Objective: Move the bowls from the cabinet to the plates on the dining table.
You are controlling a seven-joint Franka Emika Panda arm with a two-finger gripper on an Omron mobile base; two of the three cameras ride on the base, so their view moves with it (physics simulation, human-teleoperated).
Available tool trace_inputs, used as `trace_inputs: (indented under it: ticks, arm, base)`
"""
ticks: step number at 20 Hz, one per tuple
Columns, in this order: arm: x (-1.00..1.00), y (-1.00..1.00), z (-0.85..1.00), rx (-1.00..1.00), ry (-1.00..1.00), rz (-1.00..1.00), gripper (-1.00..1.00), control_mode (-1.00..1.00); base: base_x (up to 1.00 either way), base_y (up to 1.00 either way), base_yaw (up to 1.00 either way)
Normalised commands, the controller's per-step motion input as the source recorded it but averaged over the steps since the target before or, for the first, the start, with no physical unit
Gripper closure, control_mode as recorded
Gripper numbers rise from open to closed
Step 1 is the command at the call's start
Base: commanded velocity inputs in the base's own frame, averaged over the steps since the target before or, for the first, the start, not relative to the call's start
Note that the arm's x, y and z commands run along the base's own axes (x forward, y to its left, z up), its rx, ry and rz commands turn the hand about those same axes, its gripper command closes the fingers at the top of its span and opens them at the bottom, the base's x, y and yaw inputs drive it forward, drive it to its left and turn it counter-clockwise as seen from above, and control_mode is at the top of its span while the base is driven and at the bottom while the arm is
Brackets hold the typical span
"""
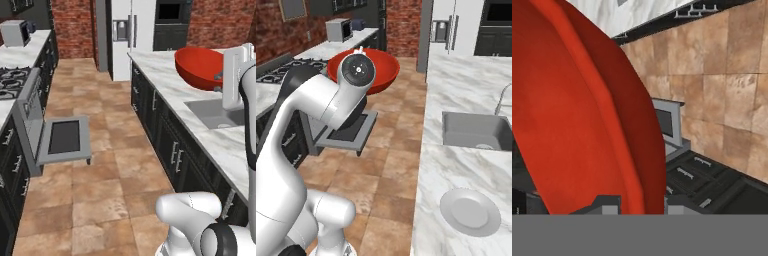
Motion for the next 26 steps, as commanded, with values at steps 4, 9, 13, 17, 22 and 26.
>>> trace_inputs:
  ticks: [4, 9, 13, 17, 22, 26]
  arm:
    - [0.0, 0.0, 0.0, 0.0, 0.0, 0.0, 1.0, 1.0]
    - [0.0, 0.0, 0.0, 0.0, 0.0, 0.0, 1.0, 1.0]
    - [0.0, 0.0, 0.0, 0.0, 0.0, 0.0, 1.0, 1.0]
    - [0.0, 0.0, 0.0, 0.0, 0.0, 0.0, 1.0, 1.0]
    - [0.0, 0.0, 0.0, 0.0, 0.0, 0.0, 1.0, 1.0]
    - [0.0, 0.0, 0.0, 0.0, 0.0, 0.0, 1.0, 1.0]
  base:
    - [0.0, 0.0, -0.25]
    - [0.0, 0.0, -0.25]
    - [0.0, 0.0, -0.25]
    - [0.0, 0.0, -0.25]
    - [0.0, 0.0, -0.25]
    - [0.0, 0.0, -0.25]
